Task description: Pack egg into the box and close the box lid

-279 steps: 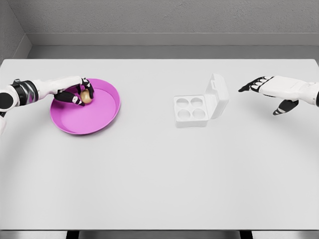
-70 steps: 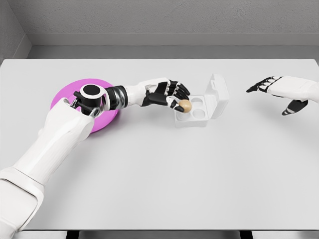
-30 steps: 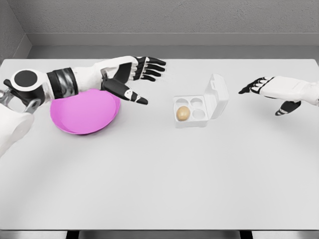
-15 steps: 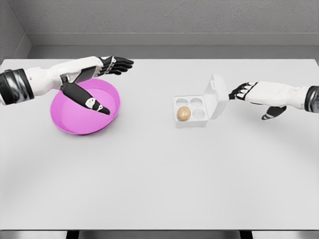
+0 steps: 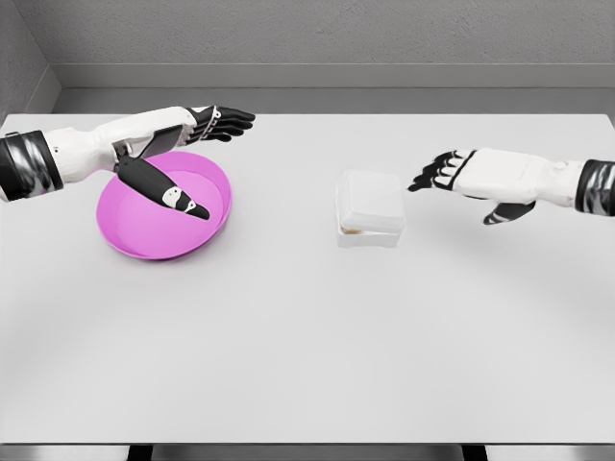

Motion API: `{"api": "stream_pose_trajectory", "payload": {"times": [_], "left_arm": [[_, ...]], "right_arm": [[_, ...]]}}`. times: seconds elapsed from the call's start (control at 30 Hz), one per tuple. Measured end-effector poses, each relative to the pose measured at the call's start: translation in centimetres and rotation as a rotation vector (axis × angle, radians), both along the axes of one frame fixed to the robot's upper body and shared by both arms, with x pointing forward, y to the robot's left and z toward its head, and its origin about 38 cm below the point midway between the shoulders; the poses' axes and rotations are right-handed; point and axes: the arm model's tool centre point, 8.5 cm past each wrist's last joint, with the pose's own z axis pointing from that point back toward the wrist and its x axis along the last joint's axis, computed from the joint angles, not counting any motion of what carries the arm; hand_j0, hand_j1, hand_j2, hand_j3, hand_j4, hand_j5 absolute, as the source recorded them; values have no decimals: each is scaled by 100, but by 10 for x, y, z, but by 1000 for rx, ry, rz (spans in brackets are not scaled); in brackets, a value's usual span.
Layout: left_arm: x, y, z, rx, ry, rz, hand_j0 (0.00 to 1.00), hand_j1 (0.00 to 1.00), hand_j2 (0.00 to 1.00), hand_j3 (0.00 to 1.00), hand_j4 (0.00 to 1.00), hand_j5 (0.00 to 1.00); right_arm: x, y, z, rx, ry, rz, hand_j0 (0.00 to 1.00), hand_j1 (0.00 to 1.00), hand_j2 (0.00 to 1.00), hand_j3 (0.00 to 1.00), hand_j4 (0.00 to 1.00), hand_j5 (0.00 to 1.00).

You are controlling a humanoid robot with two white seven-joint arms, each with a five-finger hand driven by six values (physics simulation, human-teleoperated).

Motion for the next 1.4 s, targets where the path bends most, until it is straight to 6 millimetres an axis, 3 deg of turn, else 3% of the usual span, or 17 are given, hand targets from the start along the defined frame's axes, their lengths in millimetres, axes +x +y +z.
{"api": "stream_pose_trajectory", "payload": {"times": [0.1,0.23,1.4], "left_arm": [[0,0,0,0,0,1,100,100,100,100,100,100],[0,0,0,0,-1,1,100,100,100,100,100,100],[-6,1,-3,-42,-66,-44,100,100,100,100,100,100]], "right_arm": [[0,-27,8,19,-22,-73,100,100,100,100,100,100],[3,-42,23,31,-57,-116,100,100,100,100,100,100],[5,-73,20,9,-42,-200,100,100,100,100,100,100]]}}
